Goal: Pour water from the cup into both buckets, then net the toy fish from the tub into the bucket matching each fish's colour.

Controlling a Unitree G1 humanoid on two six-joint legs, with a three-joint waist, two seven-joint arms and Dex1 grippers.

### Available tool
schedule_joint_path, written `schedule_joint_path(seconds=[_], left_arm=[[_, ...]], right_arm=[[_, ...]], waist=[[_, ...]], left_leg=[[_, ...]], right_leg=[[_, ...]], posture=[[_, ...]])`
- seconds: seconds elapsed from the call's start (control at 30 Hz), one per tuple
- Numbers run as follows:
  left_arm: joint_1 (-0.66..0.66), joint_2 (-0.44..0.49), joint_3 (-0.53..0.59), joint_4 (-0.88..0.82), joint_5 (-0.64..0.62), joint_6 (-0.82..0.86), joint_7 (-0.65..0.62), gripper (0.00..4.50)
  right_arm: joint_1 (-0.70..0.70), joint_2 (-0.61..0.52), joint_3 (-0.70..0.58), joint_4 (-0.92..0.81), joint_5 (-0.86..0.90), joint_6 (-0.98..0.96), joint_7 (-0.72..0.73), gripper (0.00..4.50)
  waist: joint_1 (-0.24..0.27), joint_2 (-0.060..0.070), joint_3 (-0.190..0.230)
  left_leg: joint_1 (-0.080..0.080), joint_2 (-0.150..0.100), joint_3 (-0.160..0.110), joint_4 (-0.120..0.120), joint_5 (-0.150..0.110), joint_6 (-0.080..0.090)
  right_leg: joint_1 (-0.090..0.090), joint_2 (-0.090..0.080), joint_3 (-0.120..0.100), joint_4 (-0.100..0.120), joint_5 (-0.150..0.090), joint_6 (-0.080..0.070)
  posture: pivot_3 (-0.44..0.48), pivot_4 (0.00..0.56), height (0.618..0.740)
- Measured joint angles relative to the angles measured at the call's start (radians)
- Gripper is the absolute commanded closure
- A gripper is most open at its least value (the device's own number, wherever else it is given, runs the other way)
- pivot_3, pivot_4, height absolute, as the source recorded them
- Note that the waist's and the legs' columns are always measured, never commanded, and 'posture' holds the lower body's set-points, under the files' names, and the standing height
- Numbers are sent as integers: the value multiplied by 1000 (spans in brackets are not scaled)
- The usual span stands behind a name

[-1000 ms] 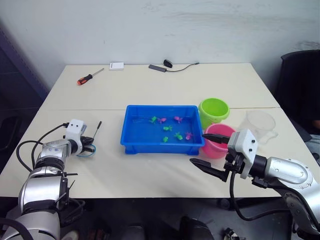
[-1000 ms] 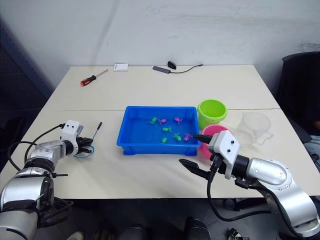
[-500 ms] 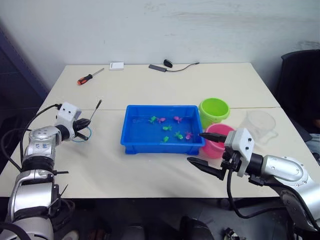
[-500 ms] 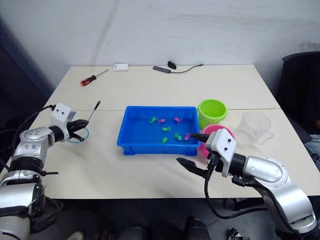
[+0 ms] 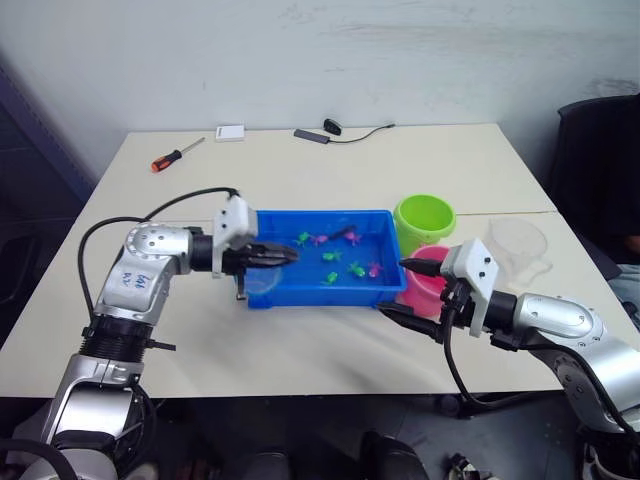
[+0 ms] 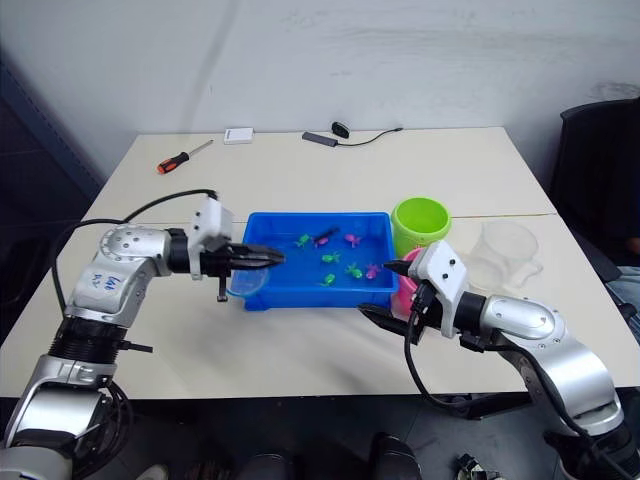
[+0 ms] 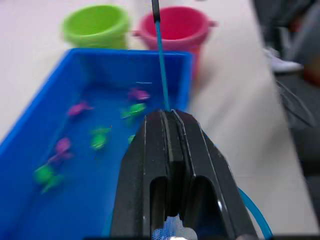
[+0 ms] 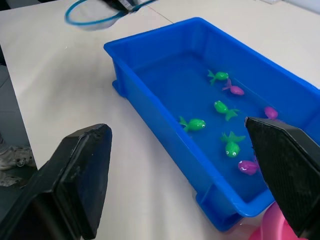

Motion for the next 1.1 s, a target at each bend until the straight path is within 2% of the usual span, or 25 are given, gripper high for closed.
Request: schedule_joint_path(seconds=[0.1,0.2,0.4,0.87,1.1], left_arm=[[1,-2,-45,-38,-1,-9,-49,4416],[-1,-18,-148,-47,38,-98,-171,4416],[-21,-60,-195,19,63,-185,-226,4416],[-84,-140,-235,90,90,-256,-256,4416],[-84,-141,-236,90,94,-255,-262,4416]], right_arm=[[-15,0,0,0,8,27,-9,0],[-79,-6,12,31,53,154,-13,0],[-126,-7,45,33,91,222,1,0],[-158,-12,116,-17,156,320,31,0],[-171,-12,118,-17,157,326,30,0]], waist=[[0,1,0],[0,1,0],[5,2,0],[2,3,-1],[2,3,-1]], left_leg=[[0,1,0,0,0,-1],[-1,1,0,0,1,0],[-2,0,-2,2,1,1],[-3,0,-2,2,1,3],[-3,0,-1,3,1,3]], right_leg=[[0,1,0,-1,0,-1],[-1,2,0,-2,-1,-1],[-1,1,0,-4,0,-1],[-1,1,0,-5,1,0],[-1,1,0,-4,1,0]], posture=[[0,150,740],[0,150,740],[0,150,740],[0,150,740],[0,150,740]])
